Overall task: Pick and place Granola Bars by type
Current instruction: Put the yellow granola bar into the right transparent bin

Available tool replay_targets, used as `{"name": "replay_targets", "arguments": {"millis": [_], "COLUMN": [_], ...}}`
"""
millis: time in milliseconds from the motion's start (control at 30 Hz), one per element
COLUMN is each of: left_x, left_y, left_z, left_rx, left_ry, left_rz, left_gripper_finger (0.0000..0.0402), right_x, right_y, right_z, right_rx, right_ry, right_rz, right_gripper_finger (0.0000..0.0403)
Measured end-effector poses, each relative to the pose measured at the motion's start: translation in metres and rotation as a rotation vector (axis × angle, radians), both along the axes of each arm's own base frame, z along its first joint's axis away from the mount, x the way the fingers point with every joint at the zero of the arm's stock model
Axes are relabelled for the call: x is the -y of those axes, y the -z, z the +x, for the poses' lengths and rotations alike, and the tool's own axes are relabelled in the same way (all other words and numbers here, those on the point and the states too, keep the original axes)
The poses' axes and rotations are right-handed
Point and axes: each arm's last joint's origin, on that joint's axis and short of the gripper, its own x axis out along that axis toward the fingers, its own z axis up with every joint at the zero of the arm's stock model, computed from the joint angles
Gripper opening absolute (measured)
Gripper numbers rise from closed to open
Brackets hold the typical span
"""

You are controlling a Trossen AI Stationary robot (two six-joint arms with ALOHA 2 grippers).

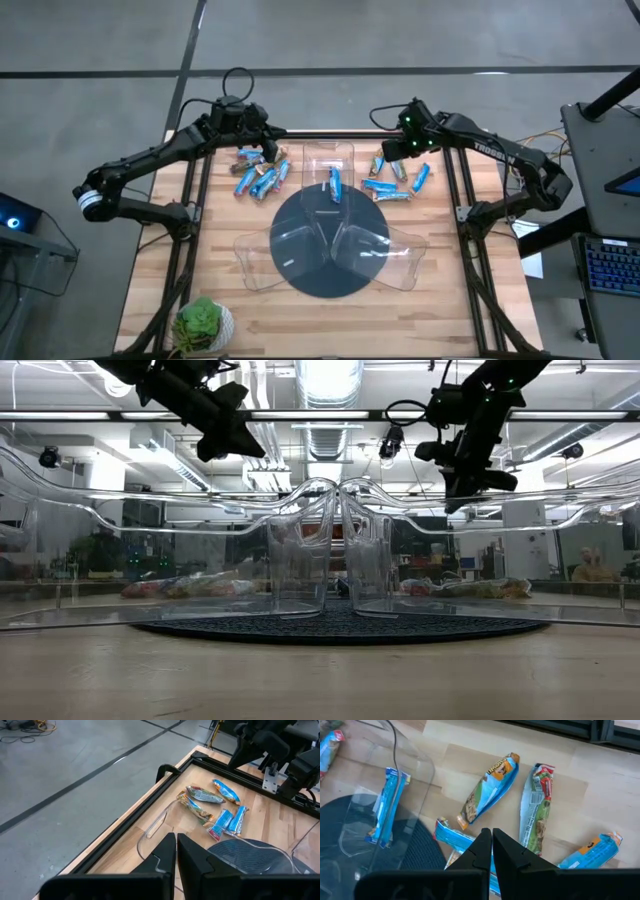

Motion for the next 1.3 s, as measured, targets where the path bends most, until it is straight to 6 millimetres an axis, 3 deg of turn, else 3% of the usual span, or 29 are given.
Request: {"name": "replay_targets", "arguments": {"millis": [1300], "left_x": [-0.0024], "left_y": [0.0044], "left_z": [0.003], "left_rx": [-0.014], "left_ry": [-0.002], "left_rz": [-0.016], "left_gripper_finger": [0.0], "right_x": [-0.006], "right_y": [0.0047], "right_z": [0.0028], "right_rx": [-0.011], "right_ry": [-0.022], "right_rz": [0.01], "right_gripper_finger": [0.0008]}}
